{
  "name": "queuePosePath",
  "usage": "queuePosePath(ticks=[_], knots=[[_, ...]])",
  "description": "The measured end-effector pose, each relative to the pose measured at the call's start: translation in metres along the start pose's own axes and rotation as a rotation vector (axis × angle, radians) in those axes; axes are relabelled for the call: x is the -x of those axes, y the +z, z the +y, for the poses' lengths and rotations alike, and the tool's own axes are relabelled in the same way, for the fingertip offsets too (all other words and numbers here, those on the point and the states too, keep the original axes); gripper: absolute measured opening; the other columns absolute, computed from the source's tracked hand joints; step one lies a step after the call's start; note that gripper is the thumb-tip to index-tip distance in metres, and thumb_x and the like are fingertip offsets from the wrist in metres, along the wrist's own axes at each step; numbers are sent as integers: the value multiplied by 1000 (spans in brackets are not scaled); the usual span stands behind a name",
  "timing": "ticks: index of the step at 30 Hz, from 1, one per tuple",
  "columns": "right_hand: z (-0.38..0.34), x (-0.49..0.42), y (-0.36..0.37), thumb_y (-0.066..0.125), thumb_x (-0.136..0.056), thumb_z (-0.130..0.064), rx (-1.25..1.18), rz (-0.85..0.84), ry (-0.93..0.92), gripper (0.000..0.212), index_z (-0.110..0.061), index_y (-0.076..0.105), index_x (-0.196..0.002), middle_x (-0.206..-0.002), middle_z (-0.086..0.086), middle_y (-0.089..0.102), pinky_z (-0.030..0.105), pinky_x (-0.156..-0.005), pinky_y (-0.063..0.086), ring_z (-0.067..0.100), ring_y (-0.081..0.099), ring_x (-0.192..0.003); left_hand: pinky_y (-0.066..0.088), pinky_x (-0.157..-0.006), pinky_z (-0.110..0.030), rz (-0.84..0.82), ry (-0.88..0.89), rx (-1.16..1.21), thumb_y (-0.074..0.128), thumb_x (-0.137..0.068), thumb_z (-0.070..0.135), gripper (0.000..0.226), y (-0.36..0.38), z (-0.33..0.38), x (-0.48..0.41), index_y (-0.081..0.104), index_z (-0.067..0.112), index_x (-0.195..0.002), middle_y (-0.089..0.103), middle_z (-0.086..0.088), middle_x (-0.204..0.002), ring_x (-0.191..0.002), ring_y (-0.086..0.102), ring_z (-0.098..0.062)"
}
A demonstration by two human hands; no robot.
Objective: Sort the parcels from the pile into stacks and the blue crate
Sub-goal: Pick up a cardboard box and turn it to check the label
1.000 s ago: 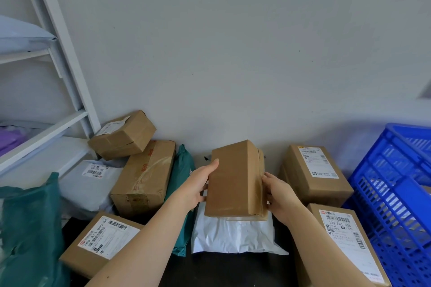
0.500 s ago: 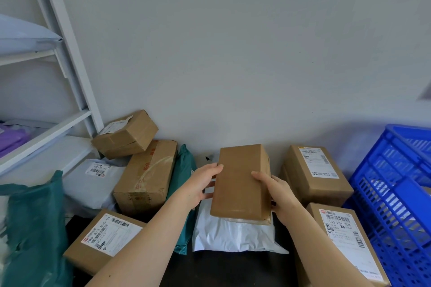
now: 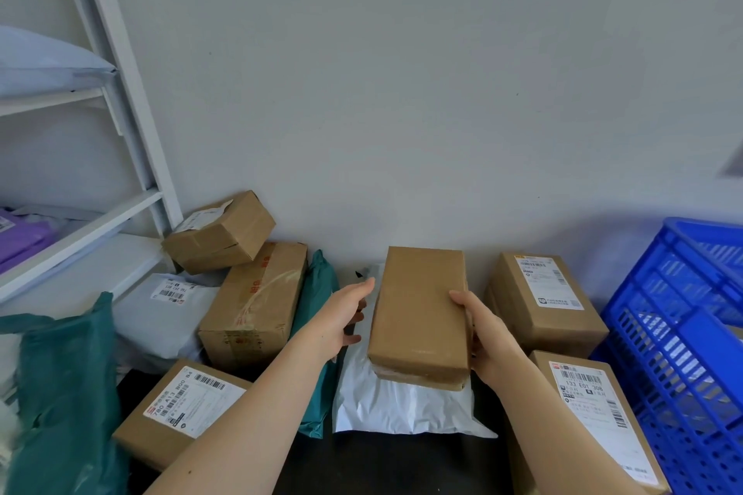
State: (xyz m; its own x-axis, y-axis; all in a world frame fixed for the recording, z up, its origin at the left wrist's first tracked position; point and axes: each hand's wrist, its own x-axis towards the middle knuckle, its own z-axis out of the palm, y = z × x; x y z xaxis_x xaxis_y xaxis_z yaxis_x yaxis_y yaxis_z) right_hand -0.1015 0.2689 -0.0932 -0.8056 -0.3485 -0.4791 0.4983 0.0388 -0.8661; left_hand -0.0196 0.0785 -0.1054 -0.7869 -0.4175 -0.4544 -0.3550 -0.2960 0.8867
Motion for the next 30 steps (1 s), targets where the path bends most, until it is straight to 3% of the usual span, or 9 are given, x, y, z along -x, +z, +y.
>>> queuePosePath(ticks=[2,8,11,14,16,21,25,30], knots=[[1,2,-2,69,-82,-39,-93,-34,28,45,-16,59,-120,-111,11,67,43,-89,51,31,63,-103,43,-103,-49,-12,-27,32,58,-90,49,45,-2,0,1,54,22,-126,55,-7,-124,-115,52,-25],[-1,9,-7,56,-89,-41,-299,-185,76,32,-15,62,-108,-77,9,73,36,-67,48,27,66,-78,51,-94,-43,-165,-43,102,56,-90,52,40,0,5,7,63,20,-113,63,-15,-120,-113,60,-29],[-1,10,-6,55,-90,-42,-315,-193,86,31,-17,62,-106,-74,8,73,35,-65,48,25,68,-67,51,-96,-44,-186,-23,95,57,-86,58,49,1,8,8,66,17,-113,63,-16,-124,-116,59,-30],[0,8,-6,55,-90,-42,-285,-161,100,31,-17,61,-108,-72,8,72,35,-65,48,26,66,-70,52,-95,-43,-195,-7,85,59,-85,59,50,1,11,9,67,17,-112,63,-15,-123,-115,60,-30],[0,7,-4,56,-91,-42,-234,-128,111,32,-17,61,-111,-75,8,71,35,-65,48,26,65,-75,53,-93,-43,-204,-8,94,59,-84,59,52,1,13,10,66,17,-115,65,-15,-118,-111,62,-30],[1,4,3,52,-95,-45,-75,-41,134,37,-20,57,-122,-106,12,67,38,-71,51,29,64,-90,52,-94,-44,-207,0,37,62,-77,63,54,1,16,12,66,23,-112,68,-8,-115,-107,64,-25],[2,2,6,47,-98,-44,5,-2,125,35,-20,55,-121,-108,11,65,38,-72,49,28,62,-92,54,-90,-39,-199,16,-3,62,-77,62,48,3,18,16,64,25,-107,67,-5,-111,-103,64,-23],[3,1,8,43,-100,-42,69,28,118,34,-18,54,-121,-110,11,63,39,-78,46,28,61,-94,55,-83,-36,-189,38,-40,64,-77,60,53,4,21,19,61,24,-115,67,-3,-113,-102,64,-21]])
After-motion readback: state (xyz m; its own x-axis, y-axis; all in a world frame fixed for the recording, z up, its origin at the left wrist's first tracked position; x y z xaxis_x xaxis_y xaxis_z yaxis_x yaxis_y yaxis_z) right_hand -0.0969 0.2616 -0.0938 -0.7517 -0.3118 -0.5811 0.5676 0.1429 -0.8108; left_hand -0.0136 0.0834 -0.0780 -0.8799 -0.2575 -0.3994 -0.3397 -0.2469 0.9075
